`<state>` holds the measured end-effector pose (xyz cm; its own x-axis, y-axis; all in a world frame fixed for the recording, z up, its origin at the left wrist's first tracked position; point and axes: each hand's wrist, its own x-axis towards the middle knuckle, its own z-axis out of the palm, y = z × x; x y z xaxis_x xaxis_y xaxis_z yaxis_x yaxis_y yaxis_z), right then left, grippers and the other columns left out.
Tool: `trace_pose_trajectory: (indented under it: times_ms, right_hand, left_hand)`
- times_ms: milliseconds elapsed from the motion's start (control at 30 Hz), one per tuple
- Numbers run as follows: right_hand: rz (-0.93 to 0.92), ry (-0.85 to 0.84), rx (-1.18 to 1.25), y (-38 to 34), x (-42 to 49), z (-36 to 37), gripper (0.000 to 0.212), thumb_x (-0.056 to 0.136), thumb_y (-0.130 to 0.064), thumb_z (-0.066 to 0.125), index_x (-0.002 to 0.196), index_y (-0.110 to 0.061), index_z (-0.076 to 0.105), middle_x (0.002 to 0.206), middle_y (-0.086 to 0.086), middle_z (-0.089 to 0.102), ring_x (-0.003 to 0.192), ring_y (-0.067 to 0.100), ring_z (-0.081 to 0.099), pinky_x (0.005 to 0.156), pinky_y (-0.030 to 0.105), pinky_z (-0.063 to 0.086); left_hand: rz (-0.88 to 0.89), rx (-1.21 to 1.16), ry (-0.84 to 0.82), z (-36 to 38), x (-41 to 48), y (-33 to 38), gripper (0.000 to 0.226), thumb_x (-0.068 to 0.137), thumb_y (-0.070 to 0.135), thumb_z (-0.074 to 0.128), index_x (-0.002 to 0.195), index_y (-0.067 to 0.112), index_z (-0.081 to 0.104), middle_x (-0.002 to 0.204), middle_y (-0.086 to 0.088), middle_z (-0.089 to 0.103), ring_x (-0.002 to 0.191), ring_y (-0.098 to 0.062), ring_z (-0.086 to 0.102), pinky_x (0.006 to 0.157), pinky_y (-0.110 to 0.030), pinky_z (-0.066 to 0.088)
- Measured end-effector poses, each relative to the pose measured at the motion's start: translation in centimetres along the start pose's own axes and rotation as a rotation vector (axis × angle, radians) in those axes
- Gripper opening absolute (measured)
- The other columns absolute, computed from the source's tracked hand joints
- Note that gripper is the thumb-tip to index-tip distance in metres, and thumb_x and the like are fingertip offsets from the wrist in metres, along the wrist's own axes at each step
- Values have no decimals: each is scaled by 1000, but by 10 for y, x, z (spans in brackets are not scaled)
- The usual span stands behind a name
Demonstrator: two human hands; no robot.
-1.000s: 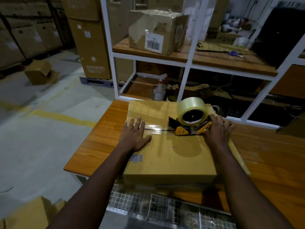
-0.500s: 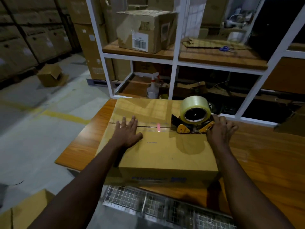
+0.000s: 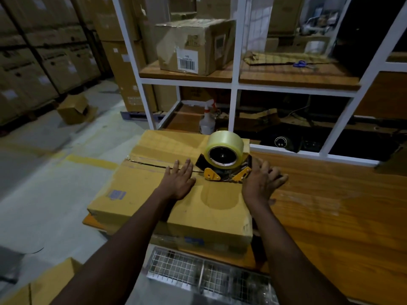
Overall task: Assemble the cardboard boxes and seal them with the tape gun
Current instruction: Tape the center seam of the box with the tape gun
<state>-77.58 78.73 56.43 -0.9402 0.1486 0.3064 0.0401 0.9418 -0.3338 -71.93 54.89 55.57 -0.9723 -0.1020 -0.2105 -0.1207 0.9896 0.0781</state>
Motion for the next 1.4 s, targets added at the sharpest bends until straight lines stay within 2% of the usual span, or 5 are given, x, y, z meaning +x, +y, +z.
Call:
trace_pose_trajectory:
  times_ms: [367, 700, 933, 1133, 1400]
  right_hand:
    - [41, -15, 60, 60, 25, -24, 42, 81, -15, 70, 119, -29, 58, 115, 10, 55, 116, 41, 40, 111, 59, 13]
    - [71, -125, 101, 125, 27, -36, 56, 82, -10, 69, 133, -24, 49, 132, 12, 49, 120, 40, 38, 105, 54, 22]
    - [50, -156, 61, 132, 27, -37, 64, 84, -11, 66, 142, -22, 42, 143, 11, 42, 125, 40, 35, 108, 55, 18]
    - [17, -160, 72, 134, 28, -34, 59, 83, -12, 67, 135, -21, 44, 138, 9, 45, 124, 41, 36, 108, 58, 19]
    - [-31, -136, 27, 134, 28, -28, 55, 81, -13, 66, 132, -22, 45, 132, 10, 49, 118, 40, 41, 105, 55, 24]
  left_hand:
    - [28, 19, -11, 3, -5, -5, 63, 106, 47, 12, 158, 18, -7, 164, 2, -17, 152, -27, -10, 120, -52, 2]
    - [-2, 53, 39, 1, -6, 3, 65, 105, 48, 15, 158, 17, -6, 165, -2, -14, 152, -29, -7, 120, -54, 5]
    - [73, -20, -14, 2, -8, 113, 102, 88, 80, 27, 158, 14, -6, 164, -6, -15, 148, -46, -10, 120, -52, -1]
    - [54, -32, -15, 3, 2, 155, 122, 73, 94, 25, 157, 12, -8, 163, -11, -18, 150, -37, -12, 120, -55, -2]
    - [28, -46, 38, 11, 9, 163, 112, 76, 85, 30, 158, 16, -3, 165, -8, -11, 148, -44, -9, 119, -56, 1]
